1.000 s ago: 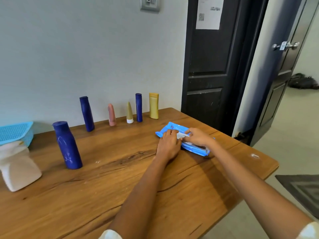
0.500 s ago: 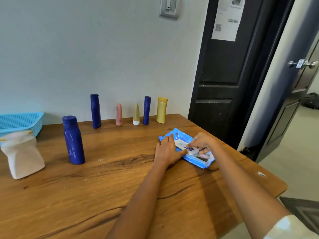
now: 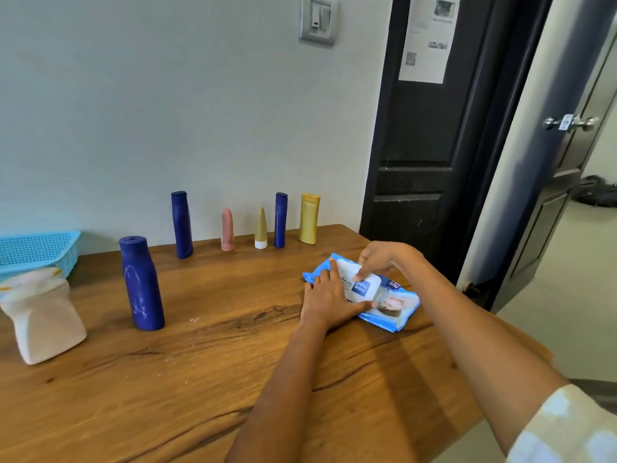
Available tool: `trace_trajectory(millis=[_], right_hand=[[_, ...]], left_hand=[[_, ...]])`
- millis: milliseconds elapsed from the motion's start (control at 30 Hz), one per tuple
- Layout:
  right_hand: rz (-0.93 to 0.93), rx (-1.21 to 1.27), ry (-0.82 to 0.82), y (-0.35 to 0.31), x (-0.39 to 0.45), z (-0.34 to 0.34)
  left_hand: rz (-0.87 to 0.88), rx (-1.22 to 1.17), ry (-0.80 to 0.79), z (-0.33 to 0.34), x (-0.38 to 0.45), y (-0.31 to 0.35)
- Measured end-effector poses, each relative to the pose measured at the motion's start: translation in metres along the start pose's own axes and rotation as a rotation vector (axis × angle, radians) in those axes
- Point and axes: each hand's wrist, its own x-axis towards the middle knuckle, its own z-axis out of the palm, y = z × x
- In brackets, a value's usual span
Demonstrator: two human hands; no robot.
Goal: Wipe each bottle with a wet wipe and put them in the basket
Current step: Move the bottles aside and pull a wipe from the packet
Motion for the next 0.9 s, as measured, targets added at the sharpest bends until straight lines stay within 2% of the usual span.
trace_trajectory(millis=[133,267,367,500,567,700,900], right_hand=[[-0.171,0.259,0.015,0.004,-0.021,-0.003],[-0.169,0.500,0.025,0.018,-0.025,0.012],[-0.145,0.466,0.043,0.031,-0.025,0.032],[-0.159,0.492,0.175,0.038,-0.029,0.049],[-0.181,0.490,0.178,0.037,-0.030,0.051],[-0.216,0.311,0.140,0.034,-0.029,0.050],[-0.196,0.127,0.265,0.025,-0.025,0.053]], left_hand=[[0.004,-0.183,0.072,-0.006,-0.005,0.002],[0.047,-0.382,0.113,-0.010,-0.013,0.002],[0.022,-0.510,0.144,-0.014,-0.016,-0.002],[-0.029,-0.626,0.128,-0.019,-0.024,-0.006],[-0.067,-0.703,0.126,-0.023,-0.027,-0.011],[-0.089,-0.743,0.104,-0.026,-0.031,-0.013],[-0.083,-0.745,0.083,-0.026,-0.033,-0.012]])
